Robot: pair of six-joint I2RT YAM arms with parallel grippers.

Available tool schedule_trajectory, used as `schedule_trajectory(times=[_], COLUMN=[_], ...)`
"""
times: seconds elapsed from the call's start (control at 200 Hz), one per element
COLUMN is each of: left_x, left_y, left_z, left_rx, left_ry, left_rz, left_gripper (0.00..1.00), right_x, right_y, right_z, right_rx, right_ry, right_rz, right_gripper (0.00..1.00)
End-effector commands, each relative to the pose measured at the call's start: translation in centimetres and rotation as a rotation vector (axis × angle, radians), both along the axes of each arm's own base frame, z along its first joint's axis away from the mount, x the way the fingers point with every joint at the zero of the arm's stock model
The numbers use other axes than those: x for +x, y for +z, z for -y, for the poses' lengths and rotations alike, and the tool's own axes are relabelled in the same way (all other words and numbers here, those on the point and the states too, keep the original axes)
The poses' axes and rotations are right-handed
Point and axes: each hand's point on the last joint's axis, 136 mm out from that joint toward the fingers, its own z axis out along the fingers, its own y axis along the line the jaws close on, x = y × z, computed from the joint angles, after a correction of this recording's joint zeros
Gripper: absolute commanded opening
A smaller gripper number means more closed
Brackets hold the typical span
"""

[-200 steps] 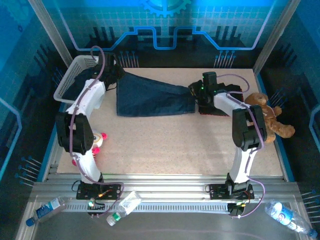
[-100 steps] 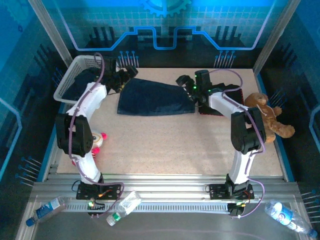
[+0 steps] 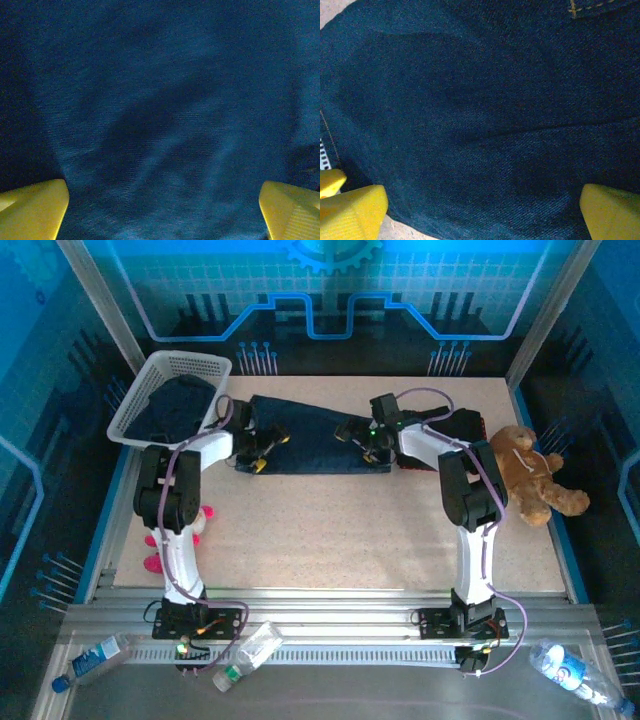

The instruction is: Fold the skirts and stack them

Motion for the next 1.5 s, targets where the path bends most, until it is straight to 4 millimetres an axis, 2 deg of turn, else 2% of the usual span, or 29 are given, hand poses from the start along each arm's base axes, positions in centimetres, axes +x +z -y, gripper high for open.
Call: schedule_trajectory(times=[0.0, 0.08, 0.145, 0.24, 0.42, 0.48, 0.54, 0.675, 0.725, 0.81, 0.87, 0.945, 1.055, 1.155, 1.25, 1.335, 1.495], left_x=[-5.2, -7.8, -9.1, -10.3, -9.0, -8.2, -6.9, -3.2, -2.0, -1.6, -2.2, -3.6, -6.5, -8.8, -10.3, -11.1, -12.9], left_y=[-4.1, -4.6, -4.1, -2.1, 5.4, 7.0, 7.9, 8.7, 8.5, 5.6, 3.3, 0.6, -3.2, -5.6, -6.6, -6.6, -6.3], left_z=[-1.8, -2.6, -2.9, -2.3, 1.8, 2.6, 2.7, 0.2, -0.2, -0.9, -1.5, -2.4, -4.2, -5.3, -6.0, -6.5, -7.5], left_rx=[0.032, 0.042, 0.039, -0.002, -0.083, -0.095, -0.118, -0.116, -0.101, -0.051, -0.047, -0.047, -0.023, -0.037, -0.032, -0.018, 0.008], left_ry=[0.054, 0.08, 0.09, 0.068, -0.018, -0.011, 0.02, 0.096, 0.103, 0.127, 0.162, 0.21, 0.26, 0.282, 0.299, 0.309, 0.333], left_rz=[-0.151, -0.171, -0.159, -0.137, 0.013, 0.043, 0.084, 0.133, 0.149, 0.072, 0.021, -0.023, -0.117, -0.187, -0.211, -0.215, -0.223], left_gripper=[0.99, 0.99, 0.99, 0.99, 0.99, 0.99, 0.99, 0.99, 0.99, 0.99, 0.99, 0.99, 0.99, 0.99, 0.99, 0.99, 0.99], right_x=[-5.8, -7.7, -9.1, -10.1, -9.8, -9.7, -9.4, -8.1, -7.6, -7.3, -7.5, -8.4, -9.8, -10.7, -11.5, -12.2, -13.8], right_y=[-3.3, -3.4, -3.2, -1.8, 2.5, 3.1, 3.5, 3.6, 2.8, 1.4, 0.3, -1.0, -2.3, -2.5, -2.6, -2.7, -4.0], right_z=[0.5, 0.9, 0.9, 0.4, -2.2, -3.9, -6.0, -9.5, -10.5, -11.8, -11.9, -10.8, -7.7, -5.0, -2.0, 0.5, 4.0], right_rx=[-0.047, -0.057, -0.061, -0.056, -0.081, -0.041, 0.032, 0.151, 0.17, 0.213, 0.225, 0.199, 0.126, 0.086, -0.007, -0.076, -0.136], right_ry=[0.062, 0.073, 0.089, 0.121, 0.188, 0.185, 0.176, 0.164, 0.173, 0.172, 0.162, 0.144, 0.118, 0.142, 0.15, 0.141, 0.08], right_rz=[-0.183, -0.203, -0.21, -0.188, -0.089, -0.073, -0.061, -0.036, -0.051, -0.092, -0.121, -0.15, -0.173, -0.191, -0.2, -0.208, -0.274], right_gripper=[1.0, 1.0, 1.0, 1.0, 1.0, 1.0, 1.0, 1.0, 1.0, 1.0, 1.0, 1.0, 1.0, 1.0, 1.0, 1.0, 1.0])
